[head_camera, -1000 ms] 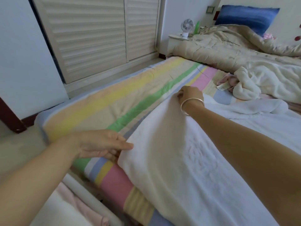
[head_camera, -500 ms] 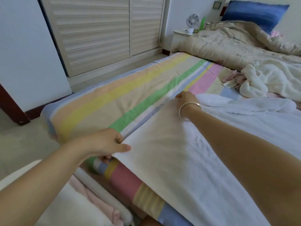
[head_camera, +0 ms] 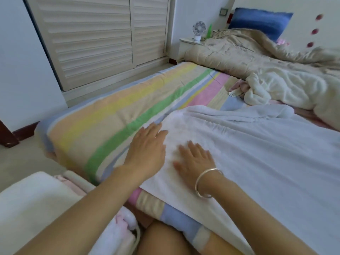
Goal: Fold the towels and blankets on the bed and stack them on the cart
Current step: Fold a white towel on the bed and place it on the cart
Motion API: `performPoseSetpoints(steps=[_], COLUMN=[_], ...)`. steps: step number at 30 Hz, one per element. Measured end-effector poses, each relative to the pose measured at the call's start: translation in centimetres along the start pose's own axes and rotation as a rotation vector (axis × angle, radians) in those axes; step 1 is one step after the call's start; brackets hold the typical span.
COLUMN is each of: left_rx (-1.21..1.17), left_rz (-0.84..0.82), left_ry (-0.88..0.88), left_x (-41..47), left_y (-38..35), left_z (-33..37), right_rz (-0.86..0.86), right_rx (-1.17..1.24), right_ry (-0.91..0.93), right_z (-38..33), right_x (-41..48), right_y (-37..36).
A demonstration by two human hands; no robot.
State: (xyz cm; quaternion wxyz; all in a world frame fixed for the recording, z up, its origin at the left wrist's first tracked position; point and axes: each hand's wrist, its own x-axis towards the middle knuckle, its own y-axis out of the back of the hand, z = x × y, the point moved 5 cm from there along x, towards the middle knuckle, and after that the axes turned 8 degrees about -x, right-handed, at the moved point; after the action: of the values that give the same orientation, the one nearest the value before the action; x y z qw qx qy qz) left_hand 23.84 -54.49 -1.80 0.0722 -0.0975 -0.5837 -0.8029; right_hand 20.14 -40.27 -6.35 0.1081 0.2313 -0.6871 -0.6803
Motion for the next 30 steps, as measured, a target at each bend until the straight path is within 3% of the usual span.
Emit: performPoseSetpoints(steps=[4,6,8,10,12,15,17,21,24,27,30], left_rx=[0.021,0.055,0.092,0.102,0.061,-0.104,-0.186,-0.171,-0.169,-0.176,-0.159], left_rz=[-0.375,-0.428,-0.431,-0.382,-0.283,-0.219,-0.256,-0.349,-0.448,-0.439,-0.450], left_ry=[0.088,0.155,0.227,0.286,0.240,0.034,-0.120,-0.418,-0.569,-0.647,-0.736], left_x=[-1.9,-2.1,-1.9,-2.1,-2.9,-4.9,-7.1,-11.9,-14.7,-15.5,-16.5], left_y=[-5.4,-6.2,-5.9,-5.3,-5.3,-6.9,-8.8,-12.8,-14.1,-14.0,-14.2], left_z=[-0.8,-1.8,-1.5,0.8,5.1,14.5,22.3,34.2,39.5,42.2,44.2], right_rz=[0.126,0.100,0.078,0.154,0.269,0.139,0.093,0.178,0.307,0.617,0.499], right_rx=[-0.008,0.058,0.258,0.342,0.217,-0.031,-0.017,-0.044,0.165,0.202,0.048], right_ry=[0.150,0.343,0.397,0.262,0.038,-0.340,-0.490,-0.364,-0.278,-0.471,-0.739], right_z=[-3.3,-4.2,-3.2,0.5,6.0,15.2,18.6,18.3,19.5,24.0,28.4], right_x=[-8.3,-11.6,-14.7,-17.6,-19.8,-23.8,-28.1,-35.4,-39.5,-44.2,-47.2], right_y=[-3.2,-2.9,-1.8,-1.0,-0.6,-2.3,-3.9,-5.7,-4.6,-3.0,-4.1])
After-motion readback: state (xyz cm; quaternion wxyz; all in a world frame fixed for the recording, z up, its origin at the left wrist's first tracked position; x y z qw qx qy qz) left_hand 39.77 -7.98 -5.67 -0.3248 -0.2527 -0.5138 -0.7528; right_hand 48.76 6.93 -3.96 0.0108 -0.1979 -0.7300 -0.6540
